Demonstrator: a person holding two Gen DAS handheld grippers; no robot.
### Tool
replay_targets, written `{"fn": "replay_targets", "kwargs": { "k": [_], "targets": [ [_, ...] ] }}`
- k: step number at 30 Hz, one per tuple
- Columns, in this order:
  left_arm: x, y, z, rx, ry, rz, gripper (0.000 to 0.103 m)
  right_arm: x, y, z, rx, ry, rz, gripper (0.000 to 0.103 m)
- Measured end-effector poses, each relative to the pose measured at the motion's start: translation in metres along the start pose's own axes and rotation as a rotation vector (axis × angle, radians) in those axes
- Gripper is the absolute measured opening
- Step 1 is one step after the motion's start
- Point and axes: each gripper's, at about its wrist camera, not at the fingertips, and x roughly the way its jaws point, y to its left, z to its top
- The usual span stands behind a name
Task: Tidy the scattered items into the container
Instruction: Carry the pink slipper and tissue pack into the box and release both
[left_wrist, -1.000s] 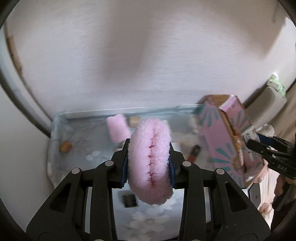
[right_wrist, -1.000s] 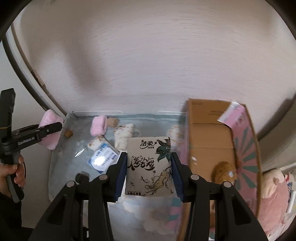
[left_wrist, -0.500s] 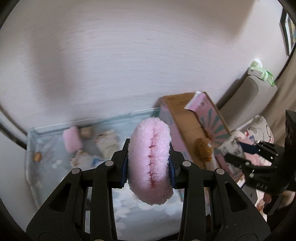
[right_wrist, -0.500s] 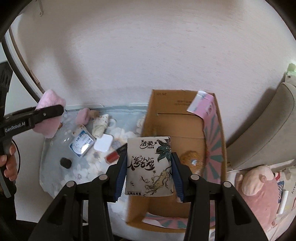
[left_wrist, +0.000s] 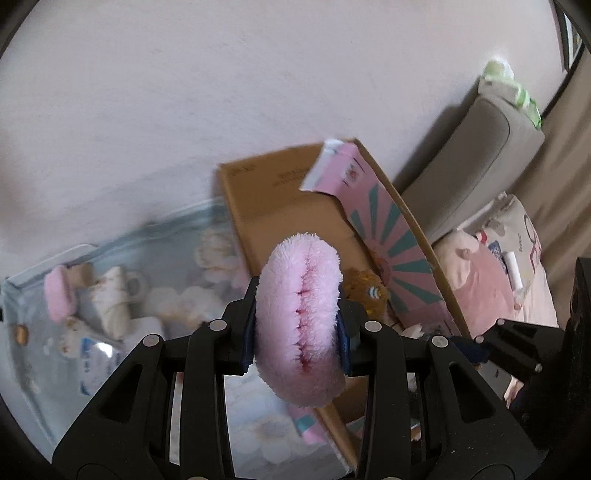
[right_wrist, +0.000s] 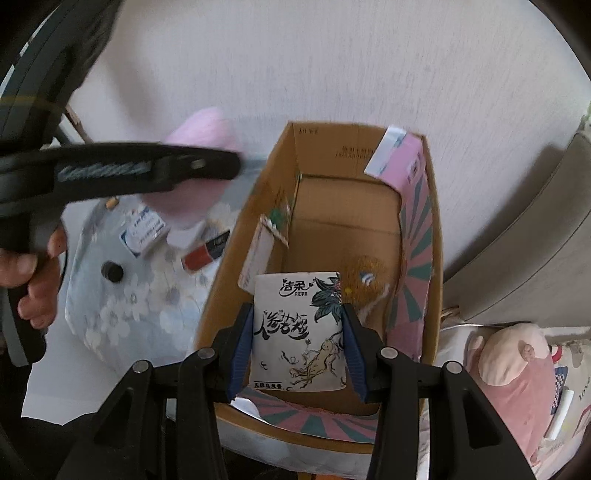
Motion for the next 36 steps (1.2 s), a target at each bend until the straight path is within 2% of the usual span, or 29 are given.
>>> {"fn": "replay_targets", "kwargs": {
  "k": [6,12,15,16,17,18,19,21,26,36],
  "targets": [
    [0.024,-0.007,-0.001,0.002,0.038,-0.010,0.031,0.012,-0.006,-0.009,-0.009,0.020,0.035,0.042],
    [0.032,-0.006,0.000,-0.005,0.054,-0.023,0.031,0.020,-0.007,-0.011,-0.038,0.029,0.052,0.042],
    [0.035,-0.005,0.003,-0.024,0.076,-0.044,0.036,0.020,-0.006,-0.010,-0.043,0.022,0.061,0.042],
    [0.036,-0.007,0.004,-0.018,0.079,-0.029,0.051,0.018,-0.004,-0.010,-0.048,0.015,0.063,0.042],
    [0.037,-0.009,0.005,-0.008,0.079,-0.021,0.094,0.018,-0.002,-0.010,-0.056,0.012,0.065,0.043],
    [0.037,-0.010,0.007,0.000,0.081,-0.020,0.100,0.019,0.000,-0.010,-0.068,0.021,0.064,0.049],
    [0.035,-0.012,0.008,0.009,0.070,-0.023,0.103,0.020,0.003,-0.010,-0.076,0.032,0.050,0.060],
    [0.032,-0.014,0.010,0.022,0.063,-0.018,0.103,0.018,0.006,-0.011,-0.086,0.022,0.011,0.069],
    [0.014,-0.009,0.012,0.032,0.032,-0.018,0.103,0.015,0.010,-0.018,-0.100,0.027,-0.059,0.069],
    [-0.024,0.021,0.014,0.021,-0.013,0.000,0.103,-0.003,0.011,-0.010,-0.021,-0.008,-0.092,0.069]
  ]
}}
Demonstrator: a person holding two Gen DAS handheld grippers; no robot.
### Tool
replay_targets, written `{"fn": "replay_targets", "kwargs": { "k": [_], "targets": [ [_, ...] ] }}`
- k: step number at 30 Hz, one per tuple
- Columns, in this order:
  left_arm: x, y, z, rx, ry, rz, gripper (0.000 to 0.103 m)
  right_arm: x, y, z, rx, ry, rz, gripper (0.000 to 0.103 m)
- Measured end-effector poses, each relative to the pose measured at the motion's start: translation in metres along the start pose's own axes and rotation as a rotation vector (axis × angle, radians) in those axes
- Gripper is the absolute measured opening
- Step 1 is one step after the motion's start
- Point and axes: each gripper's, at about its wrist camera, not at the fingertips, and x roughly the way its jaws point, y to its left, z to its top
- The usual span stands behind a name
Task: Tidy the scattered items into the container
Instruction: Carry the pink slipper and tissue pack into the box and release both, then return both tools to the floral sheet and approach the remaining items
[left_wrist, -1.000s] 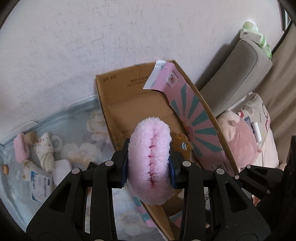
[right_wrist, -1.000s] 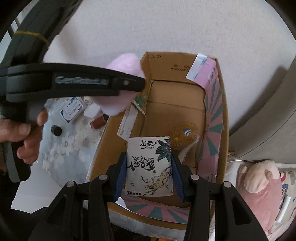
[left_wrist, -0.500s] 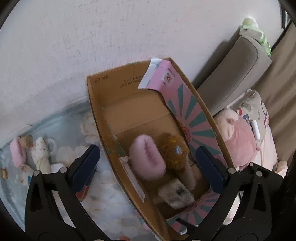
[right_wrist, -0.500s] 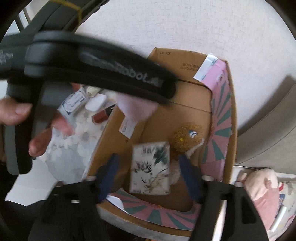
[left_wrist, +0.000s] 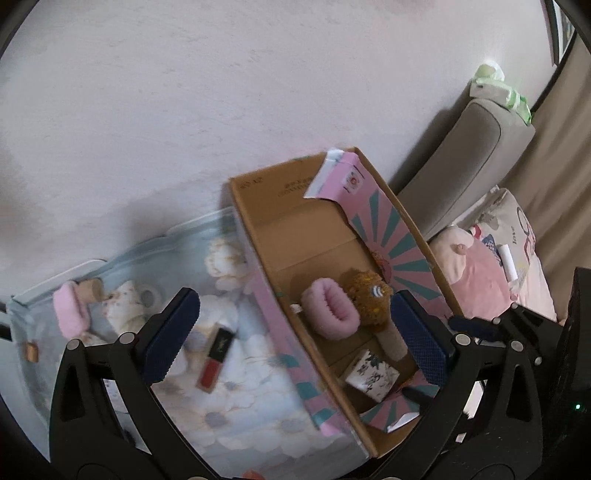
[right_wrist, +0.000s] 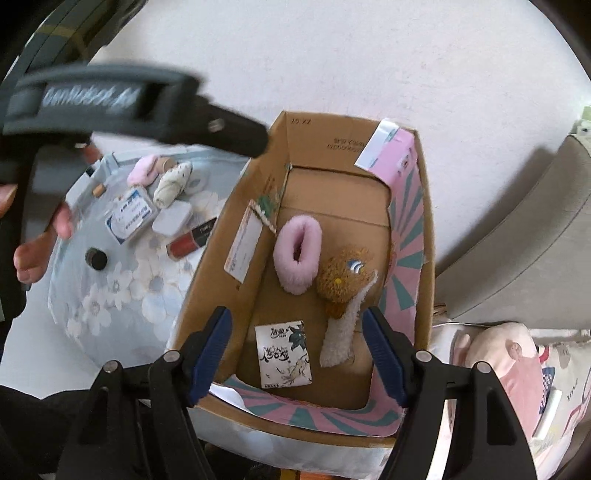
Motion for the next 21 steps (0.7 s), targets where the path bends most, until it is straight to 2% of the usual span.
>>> {"fn": "replay_targets", "kwargs": {
  "k": [5,12,17,21],
  "targets": [
    [-0.023,0.020,-0.005,-0.015,-0.029,0.014,0.103,-0.007,0.010,0.008,-0.023,-0.006,-0.048,0.069],
    [-0.061,0.048,-0.011,-0.036,-0.068,0.054,0.103,-0.018,0.028,0.025,0.009,-0.053,0.011,0.069],
    [-0.118,0.080,-0.013,-0.064,-0.187,0.147,0.103,-0.039,0.047,0.045,-0.013,-0.128,0.017,0.069],
    [-0.149,0.109,-0.015,-0.089,-0.227,0.202,0.103,-0.049,0.061,0.059,-0.036,-0.160,0.031,0.069]
  ]
}}
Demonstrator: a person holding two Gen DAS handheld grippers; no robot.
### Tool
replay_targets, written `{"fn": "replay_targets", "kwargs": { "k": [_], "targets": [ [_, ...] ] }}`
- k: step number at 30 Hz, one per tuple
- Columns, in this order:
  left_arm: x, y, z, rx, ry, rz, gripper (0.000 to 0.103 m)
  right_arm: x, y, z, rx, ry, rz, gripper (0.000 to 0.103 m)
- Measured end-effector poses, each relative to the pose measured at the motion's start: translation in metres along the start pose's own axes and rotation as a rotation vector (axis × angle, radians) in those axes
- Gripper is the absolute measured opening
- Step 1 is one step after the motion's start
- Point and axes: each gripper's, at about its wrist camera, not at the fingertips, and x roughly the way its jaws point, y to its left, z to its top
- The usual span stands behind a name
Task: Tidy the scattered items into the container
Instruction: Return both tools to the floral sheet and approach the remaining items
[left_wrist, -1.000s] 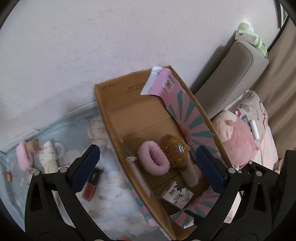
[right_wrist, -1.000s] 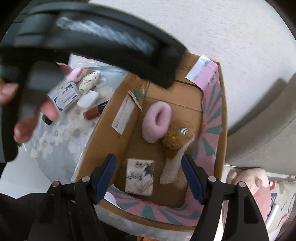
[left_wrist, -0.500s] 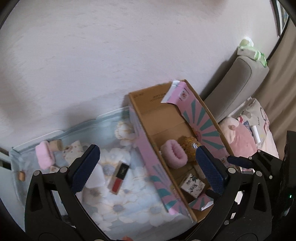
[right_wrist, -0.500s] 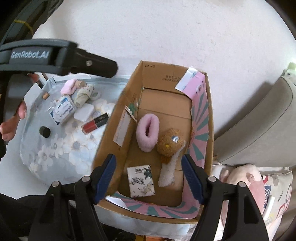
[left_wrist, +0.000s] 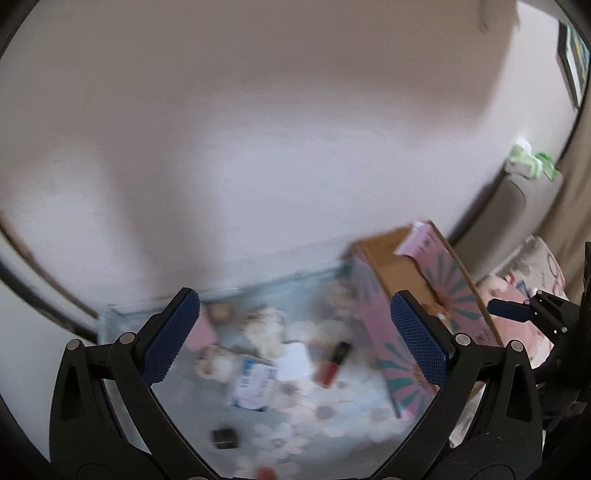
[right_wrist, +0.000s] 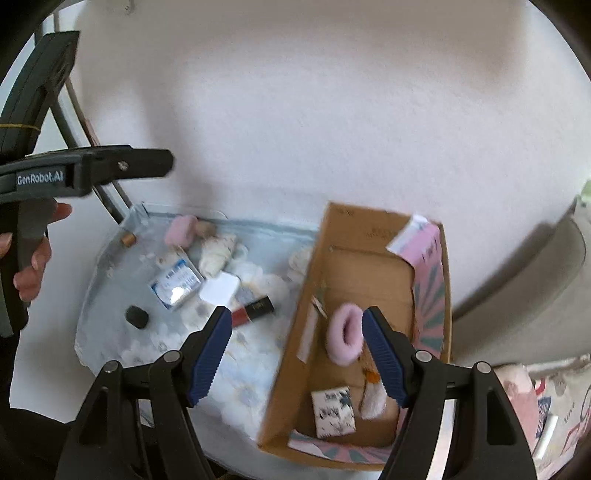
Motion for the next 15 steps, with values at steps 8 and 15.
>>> {"fn": "replay_targets", "kwargs": {
  "k": [8,15],
  "targets": [
    [-0.026,0.078,-0.014,-0.088,-0.017,0.086,0.103,0.010,0.027,0.021,-0.018,-0.018,0.056,0.069],
    [-0.008,0.127,-0.043,-0.173,0.044,0.081,0.103,0.036,0.052,0.032,0.009,-0.001,0.108,0.069]
  ]
}}
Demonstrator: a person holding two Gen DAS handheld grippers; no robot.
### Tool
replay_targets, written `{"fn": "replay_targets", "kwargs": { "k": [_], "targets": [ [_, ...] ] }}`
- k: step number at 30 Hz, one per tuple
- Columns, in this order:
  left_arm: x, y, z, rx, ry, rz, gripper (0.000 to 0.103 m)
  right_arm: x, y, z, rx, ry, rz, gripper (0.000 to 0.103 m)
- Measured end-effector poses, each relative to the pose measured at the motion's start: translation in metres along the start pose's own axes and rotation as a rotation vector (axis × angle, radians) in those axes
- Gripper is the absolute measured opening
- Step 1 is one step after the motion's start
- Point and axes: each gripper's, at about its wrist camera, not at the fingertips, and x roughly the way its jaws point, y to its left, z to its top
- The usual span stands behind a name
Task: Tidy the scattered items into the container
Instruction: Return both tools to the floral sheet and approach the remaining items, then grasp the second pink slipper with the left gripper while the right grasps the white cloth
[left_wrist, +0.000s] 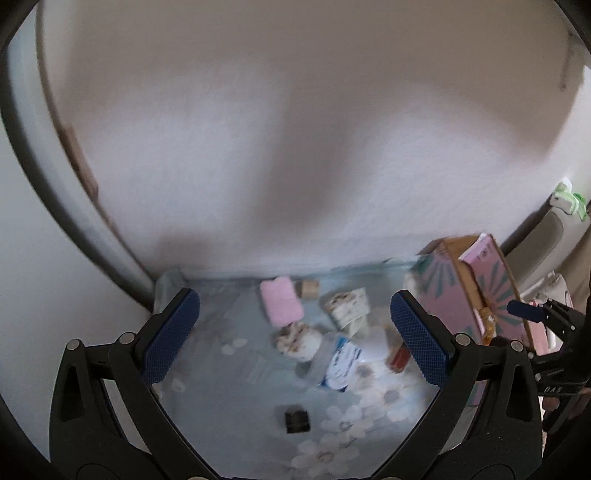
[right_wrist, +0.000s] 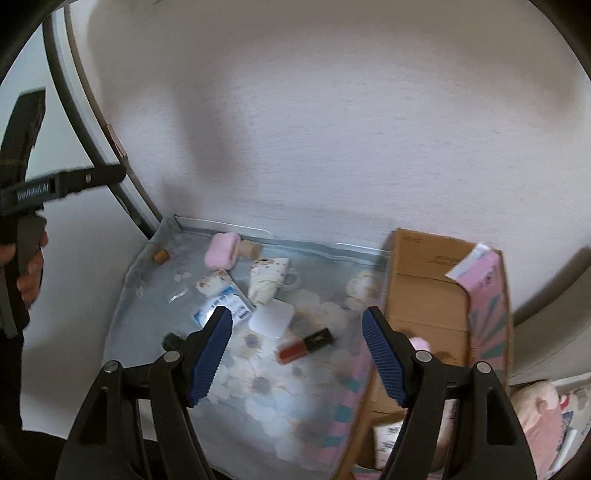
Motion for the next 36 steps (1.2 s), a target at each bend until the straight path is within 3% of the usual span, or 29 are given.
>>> {"fn": "replay_targets", "kwargs": {
  "k": [7,13,18,24,27,29,30,32,34,36],
  "targets": [
    [0.068,0.026,-0.024,-0.031,0.096,-0.036,0.103,0.044,0.021,0.017,0.015,0.024,0.018,0.069],
    [0.160,0.039,-0.053,-0.078,0.209,-0.084,0.101,0.127,0.018,0.004,0.098,0.088,0.046,0.069],
    [0.203,0.039,-0.052,-0.069,0.229,-0.098,0.099,0.181,0.026,0.001,0.127,0.120,0.035,0.069],
    [0.229,0.031,-0.050,-0.030,0.252,-0.109,0.095,0.210,0.027,-0.002,0.180,0.125,0.023,0.069],
    [0.242,0.029,-0.051,-0.022,0.278,-0.110,0.083,0.220,0.027,-0.003,0.198,0.127,0.017,0.069],
    [0.247,0.028,-0.053,-0.019,0.288,-0.116,0.069,0.224,0.027,-0.003,0.200,0.133,0.005,0.069],
    [0.248,0.028,-0.054,-0.018,0.287,-0.116,0.068,0.224,0.027,-0.003,0.200,0.133,0.005,0.069],
    [0.247,0.027,-0.053,-0.016,0.278,-0.130,0.050,0.226,0.030,-0.002,0.186,0.130,-0.008,0.059],
    [0.246,0.026,-0.051,-0.017,0.280,-0.125,0.048,0.229,0.033,-0.001,0.166,0.142,-0.030,0.040],
    [0.244,0.026,-0.049,-0.025,0.284,-0.130,0.046,0.230,0.036,0.001,0.156,0.152,-0.040,0.028]
  ]
}}
